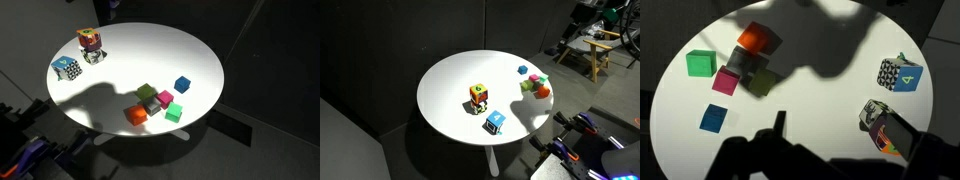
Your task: Put the light blue plushy cube on the orange plushy cube
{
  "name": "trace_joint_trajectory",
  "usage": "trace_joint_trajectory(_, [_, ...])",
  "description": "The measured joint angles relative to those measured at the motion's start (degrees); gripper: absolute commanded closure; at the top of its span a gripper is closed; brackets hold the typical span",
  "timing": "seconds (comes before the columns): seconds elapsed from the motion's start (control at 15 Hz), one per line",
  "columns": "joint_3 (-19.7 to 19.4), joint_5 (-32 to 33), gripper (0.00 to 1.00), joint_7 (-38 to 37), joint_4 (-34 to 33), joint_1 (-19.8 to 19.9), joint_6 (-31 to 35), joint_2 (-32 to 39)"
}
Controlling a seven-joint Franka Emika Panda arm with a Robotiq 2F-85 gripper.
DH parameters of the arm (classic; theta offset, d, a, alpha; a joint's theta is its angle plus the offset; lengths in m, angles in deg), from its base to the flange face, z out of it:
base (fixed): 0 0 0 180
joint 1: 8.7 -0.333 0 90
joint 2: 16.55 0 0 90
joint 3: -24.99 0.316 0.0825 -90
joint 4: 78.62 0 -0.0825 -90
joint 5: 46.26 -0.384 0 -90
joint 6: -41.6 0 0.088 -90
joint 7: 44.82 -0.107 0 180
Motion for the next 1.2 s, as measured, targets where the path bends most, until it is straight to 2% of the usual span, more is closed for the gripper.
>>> trace_joint_trajectory(0.47, [0.0,0.0,0.0,0.0,-0.07,0.0,0.0,-0.08])
trace_joint_trajectory(0.8, [3.28,0.0,0.0,0.0,0.34,2.73,0.0,0.75])
trace_joint_trajectory(1.2, [6.6,0.0,0.0,-0.11,0.9,3.54,0.09,2.8])
